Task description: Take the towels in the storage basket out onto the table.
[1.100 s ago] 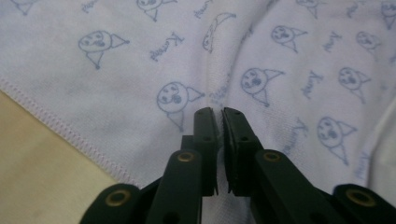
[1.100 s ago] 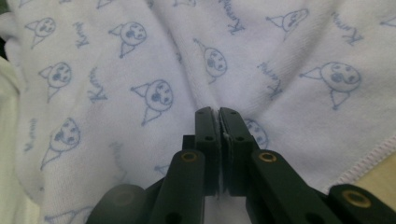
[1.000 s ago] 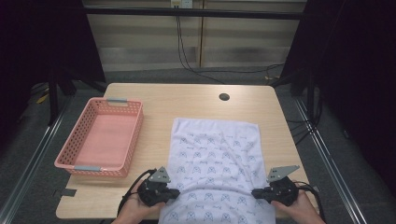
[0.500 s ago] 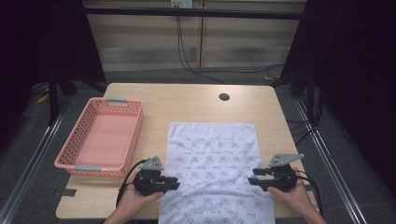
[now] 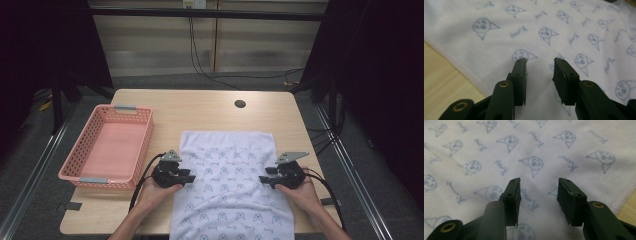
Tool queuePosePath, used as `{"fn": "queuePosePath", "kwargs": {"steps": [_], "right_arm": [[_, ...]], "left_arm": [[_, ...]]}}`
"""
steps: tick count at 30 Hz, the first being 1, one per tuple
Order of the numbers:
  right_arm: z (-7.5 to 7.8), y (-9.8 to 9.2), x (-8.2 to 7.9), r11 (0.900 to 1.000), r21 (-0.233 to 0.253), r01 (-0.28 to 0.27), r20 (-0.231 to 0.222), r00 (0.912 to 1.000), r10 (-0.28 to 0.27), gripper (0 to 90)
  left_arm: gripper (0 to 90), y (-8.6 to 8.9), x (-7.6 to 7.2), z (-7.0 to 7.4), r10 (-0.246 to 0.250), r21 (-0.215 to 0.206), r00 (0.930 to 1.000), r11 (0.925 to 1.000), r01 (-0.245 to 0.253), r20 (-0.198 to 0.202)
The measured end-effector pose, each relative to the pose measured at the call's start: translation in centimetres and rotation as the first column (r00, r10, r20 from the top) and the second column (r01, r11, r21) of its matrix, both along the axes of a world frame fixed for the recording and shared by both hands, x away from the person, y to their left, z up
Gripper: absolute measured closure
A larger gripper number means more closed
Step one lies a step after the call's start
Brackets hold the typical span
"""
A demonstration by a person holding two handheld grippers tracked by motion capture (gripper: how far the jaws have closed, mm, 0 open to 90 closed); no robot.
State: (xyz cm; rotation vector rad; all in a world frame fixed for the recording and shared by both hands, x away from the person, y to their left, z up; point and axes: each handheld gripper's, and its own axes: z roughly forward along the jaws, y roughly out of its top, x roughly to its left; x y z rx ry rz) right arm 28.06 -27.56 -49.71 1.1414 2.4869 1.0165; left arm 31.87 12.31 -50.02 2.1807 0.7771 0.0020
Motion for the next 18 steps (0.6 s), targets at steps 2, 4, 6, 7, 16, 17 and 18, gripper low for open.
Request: {"fn": "queuePosePath", "kwargs": {"steps": [2,4,6,7,16,17,18], "right_arm": [[-0.1,0.2,-0.1,1.0,-0.015,-0.008,0.023,0.9997,0.008,55.9],[-0.1,0.2,-0.2,1.0,-0.027,-0.001,0.027,0.9996,0.002,63.3],[0.0,0.2,-0.3,1.0,-0.025,-0.018,0.024,0.9995,0.018,76.8],[0.0,0.2,-0.5,1.0,-0.022,-0.02,0.014,0.9997,0.021,81.9],[0.3,-0.1,-2.7,0.999,0.004,-0.044,-0.042,0.9981,0.044,87.2],[0.3,-0.1,-3.4,0.999,0.002,-0.053,-0.049,0.9973,0.053,87.3],[0.4,-0.1,-3.9,0.998,0.006,-0.055,-0.061,0.9966,0.055,87.2]], "left_arm": [[63.4,-0.1,-0.3,0.0,-0.005,0.017,0.9997,0.9998,0.004,0.026],[73.3,0.0,-0.4,-0.2,-0.018,-0.013,0.9998,0.9997,0.018,-0.002],[82.1,0.2,-0.4,-0.3,-0.038,-0.01,0.9993,0.9992,0.038,-0.003],[85.6,0.2,-0.4,-0.3,-0.044,-0.009,0.999,0.999,0.044,-0.004],[87.4,0.1,-1.4,-0.1,-0.057,0.016,0.9983,0.9982,0.057,0.008],[87.4,0.2,-2.1,0.1,-0.076,0.025,0.9971,0.9968,0.076,0.001],[87.3,0.3,-3.1,0.2,-0.097,0.038,0.9953,0.9947,0.096,0.01]]}}
